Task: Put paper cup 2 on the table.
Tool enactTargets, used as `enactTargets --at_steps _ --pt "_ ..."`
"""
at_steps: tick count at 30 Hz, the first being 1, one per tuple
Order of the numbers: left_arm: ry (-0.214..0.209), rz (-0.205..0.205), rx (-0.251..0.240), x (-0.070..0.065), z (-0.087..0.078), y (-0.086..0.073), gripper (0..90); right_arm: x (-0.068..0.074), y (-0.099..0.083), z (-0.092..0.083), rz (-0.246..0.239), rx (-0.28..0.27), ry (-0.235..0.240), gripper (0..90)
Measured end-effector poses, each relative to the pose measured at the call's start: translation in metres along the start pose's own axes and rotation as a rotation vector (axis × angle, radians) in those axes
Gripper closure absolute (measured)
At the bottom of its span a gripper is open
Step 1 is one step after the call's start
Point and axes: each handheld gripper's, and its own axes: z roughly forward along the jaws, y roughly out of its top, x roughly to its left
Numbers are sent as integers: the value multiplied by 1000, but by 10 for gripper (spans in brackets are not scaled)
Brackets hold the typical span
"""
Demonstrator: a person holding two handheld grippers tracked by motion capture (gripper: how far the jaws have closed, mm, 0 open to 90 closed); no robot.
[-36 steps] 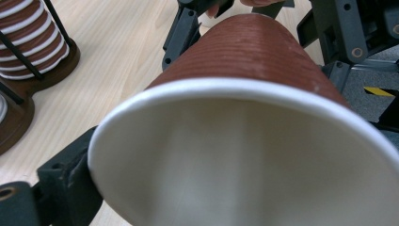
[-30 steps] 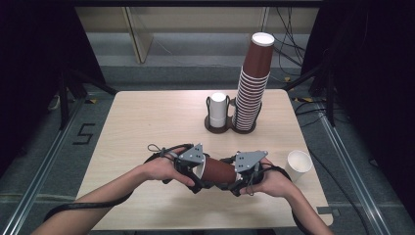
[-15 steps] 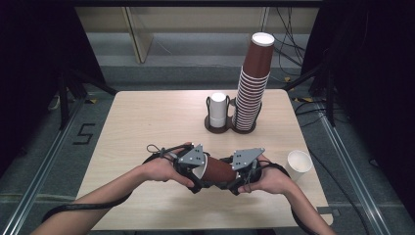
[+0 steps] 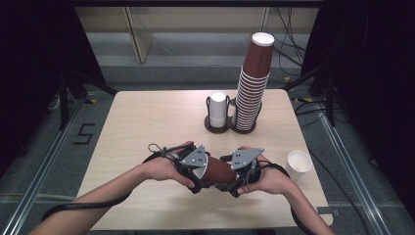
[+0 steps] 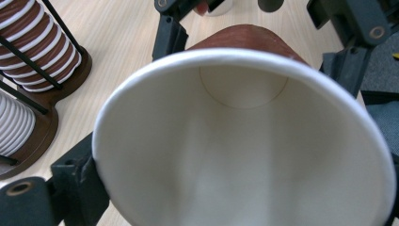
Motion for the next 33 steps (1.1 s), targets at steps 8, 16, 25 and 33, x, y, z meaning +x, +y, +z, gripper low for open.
enactTargets --at_steps 8,16,25,33 --pt "17 51 80 4 -7 5 74 2 -4 -6 16 -15 -20 4" --pt "36 87 135 11 -16 8 72 -1 -9 -24 46 -68 -75 4" --pt "36 140 232 15 -17 15 73 1 -16 -25 76 -82 -141 4" --pt "42 179 296 19 -19 21 72 3 -13 -18 80 -91 -139 4"
